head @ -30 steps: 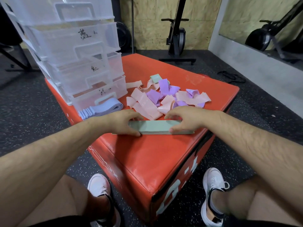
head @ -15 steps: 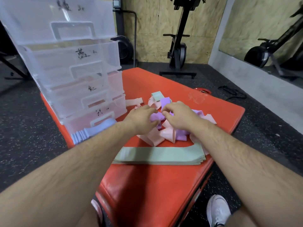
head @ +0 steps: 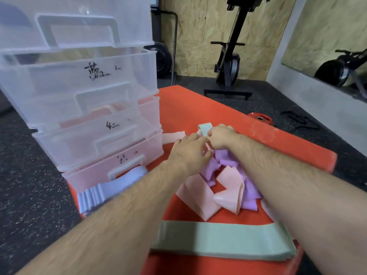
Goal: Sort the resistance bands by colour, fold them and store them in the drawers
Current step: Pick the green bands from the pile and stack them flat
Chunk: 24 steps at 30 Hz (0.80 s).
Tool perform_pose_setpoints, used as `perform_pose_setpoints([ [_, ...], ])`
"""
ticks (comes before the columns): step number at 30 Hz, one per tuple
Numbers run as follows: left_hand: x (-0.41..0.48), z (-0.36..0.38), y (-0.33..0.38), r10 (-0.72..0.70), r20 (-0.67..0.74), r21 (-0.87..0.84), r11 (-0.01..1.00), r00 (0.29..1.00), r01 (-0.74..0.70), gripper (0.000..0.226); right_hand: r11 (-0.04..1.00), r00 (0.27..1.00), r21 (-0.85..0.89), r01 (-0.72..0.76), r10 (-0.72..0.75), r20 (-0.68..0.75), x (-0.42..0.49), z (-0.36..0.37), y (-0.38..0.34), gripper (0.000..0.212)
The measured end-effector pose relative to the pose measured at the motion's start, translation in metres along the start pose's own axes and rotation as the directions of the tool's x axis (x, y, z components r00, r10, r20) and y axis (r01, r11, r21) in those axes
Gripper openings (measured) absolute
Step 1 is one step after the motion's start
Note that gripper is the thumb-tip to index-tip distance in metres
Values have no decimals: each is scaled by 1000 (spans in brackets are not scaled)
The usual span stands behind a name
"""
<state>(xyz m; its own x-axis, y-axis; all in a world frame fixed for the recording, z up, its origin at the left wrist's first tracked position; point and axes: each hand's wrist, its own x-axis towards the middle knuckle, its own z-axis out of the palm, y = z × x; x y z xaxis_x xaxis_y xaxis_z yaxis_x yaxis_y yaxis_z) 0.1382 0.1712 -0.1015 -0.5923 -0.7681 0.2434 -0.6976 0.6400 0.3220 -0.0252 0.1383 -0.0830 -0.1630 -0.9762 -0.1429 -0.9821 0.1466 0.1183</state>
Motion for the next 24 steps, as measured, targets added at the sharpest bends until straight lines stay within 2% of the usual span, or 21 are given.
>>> perform_pose_setpoints([
  [5, 1, 3, 1, -21, 2, -27, 999, 1000, 21, 40, 995, 990, 99, -10, 23, -137, 5, 2, 4, 35],
  [9, -1, 1, 5, -15, -55, -57, 998, 998, 12, 39, 921, 949, 389, 37, 90, -303, -6, -6, 15, 36],
  [12, -3, -7, 9, 10, -124, -156, 987, 992, -29, 41, 803, 917, 579, 142, 114, -382, -31, -24, 23, 33],
  [14, -3, -15, 15, -20, -171, -317, 948, 985, -36, 43, 724, 907, 667, 176, 144, -396, -59, -35, 21, 35],
  [16, -2, -20, 21, -100, -190, -522, 853, 977, -14, 46, 645, 900, 733, 215, 161, -405, -87, -41, 15, 39],
  [18, -3, -25, 28, -164, -153, -698, 716, 974, 11, 50, 542, 898, 802, 252, 177, -403, -114, -40, 6, 39],
  [19, -5, -26, 32, -173, -140, -739, 673, 975, 13, 52, 469, 897, 840, 273, 191, -399, -125, -38, 0, 38],
  [21, -13, -29, 37, -166, -131, -741, 671, 977, 15, 51, 283, 911, 910, 303, 195, -364, -142, -32, -9, 36],
  [24, -24, -30, 41, -157, -130, -731, 682, 979, 12, 40, 136, 941, 948, 287, 145, -306, -152, -24, -19, 36],
])
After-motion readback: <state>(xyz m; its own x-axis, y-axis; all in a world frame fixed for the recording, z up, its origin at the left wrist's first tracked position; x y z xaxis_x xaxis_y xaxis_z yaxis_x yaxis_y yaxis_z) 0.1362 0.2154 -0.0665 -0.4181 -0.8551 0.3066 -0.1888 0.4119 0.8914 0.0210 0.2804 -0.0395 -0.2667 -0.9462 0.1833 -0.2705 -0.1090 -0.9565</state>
